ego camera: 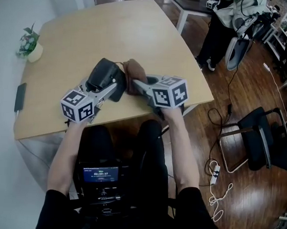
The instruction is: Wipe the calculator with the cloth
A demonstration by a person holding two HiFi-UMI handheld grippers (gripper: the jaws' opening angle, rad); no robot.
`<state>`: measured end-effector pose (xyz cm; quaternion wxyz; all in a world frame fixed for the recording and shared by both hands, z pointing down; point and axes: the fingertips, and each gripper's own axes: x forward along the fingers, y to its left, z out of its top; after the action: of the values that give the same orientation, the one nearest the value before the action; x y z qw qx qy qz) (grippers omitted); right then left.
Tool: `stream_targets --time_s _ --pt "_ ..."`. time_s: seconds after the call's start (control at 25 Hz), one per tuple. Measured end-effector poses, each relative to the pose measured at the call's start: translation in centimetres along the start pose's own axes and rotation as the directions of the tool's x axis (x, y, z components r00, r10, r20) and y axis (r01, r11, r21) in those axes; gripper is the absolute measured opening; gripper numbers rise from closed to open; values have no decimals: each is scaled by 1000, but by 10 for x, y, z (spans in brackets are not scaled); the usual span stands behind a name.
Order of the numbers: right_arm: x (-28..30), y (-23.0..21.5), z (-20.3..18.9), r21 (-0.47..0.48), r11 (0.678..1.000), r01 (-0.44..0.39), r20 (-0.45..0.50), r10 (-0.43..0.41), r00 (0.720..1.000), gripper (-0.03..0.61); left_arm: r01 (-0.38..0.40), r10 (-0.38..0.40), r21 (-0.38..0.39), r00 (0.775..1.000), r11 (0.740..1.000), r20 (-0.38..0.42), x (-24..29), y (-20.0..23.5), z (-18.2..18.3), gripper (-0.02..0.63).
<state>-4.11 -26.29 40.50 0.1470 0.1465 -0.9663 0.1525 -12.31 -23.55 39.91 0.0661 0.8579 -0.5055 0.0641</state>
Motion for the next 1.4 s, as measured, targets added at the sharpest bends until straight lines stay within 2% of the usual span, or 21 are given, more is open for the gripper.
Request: stream_targets --time_s 0.08,0.2,0.32,0.44,0.52,0.68,0.92,1.04,1.12,1.2,1.28,1.36,1.4 --pt "-11 2 22 -96 993 74 33 -71 997 58 24 -23 65 1000 998 -13 0 -3 3 305" --pt "-10 51 59 -295 955 41 82 -17 996 58 50 -42 197 998 979 -46 3 -13 9 304" --pt "4 108 73 -487 873 -32 47 63 997 58 80 -59 307 995 948 -78 8 -25 13 299" --pt "24 135 66 -592 802 -83 -40 73 996 60 104 -74 360 993 927 -97 11 -34 14 293" --pt "32 134 59 -610 787 -97 -86 56 995 60 107 -75 369 992 923 -100 11 -37 14 293" --pt "30 115 60 -571 819 -66 -85 20 996 62 112 -80 394 992 912 -95 9 -38 14 292" --pt "14 50 62 -504 860 78 -70 -130 989 62 125 -89 419 991 899 -104 9 -42 14 293" --pt "0 16 63 -476 858 190 -55 -245 968 60 133 -101 412 990 902 -100 8 -45 15 290" --pt "-9 16 68 -476 849 228 -24 -272 962 58 131 -99 417 990 900 -97 8 -43 14 288" --pt "-12 43 78 -508 839 194 15 -216 976 58 133 -100 422 990 897 -99 8 -43 14 288" --pt "-7 88 84 -571 815 101 28 -103 994 60 138 -103 428 989 893 -104 8 -45 15 288" --pt "2 131 78 -640 769 4 -8 -12 1000 60 140 -103 433 989 891 -107 9 -46 16 287" --pt "8 145 71 -671 741 -29 -38 4 999 60 141 -104 434 989 890 -107 9 -47 15 287"
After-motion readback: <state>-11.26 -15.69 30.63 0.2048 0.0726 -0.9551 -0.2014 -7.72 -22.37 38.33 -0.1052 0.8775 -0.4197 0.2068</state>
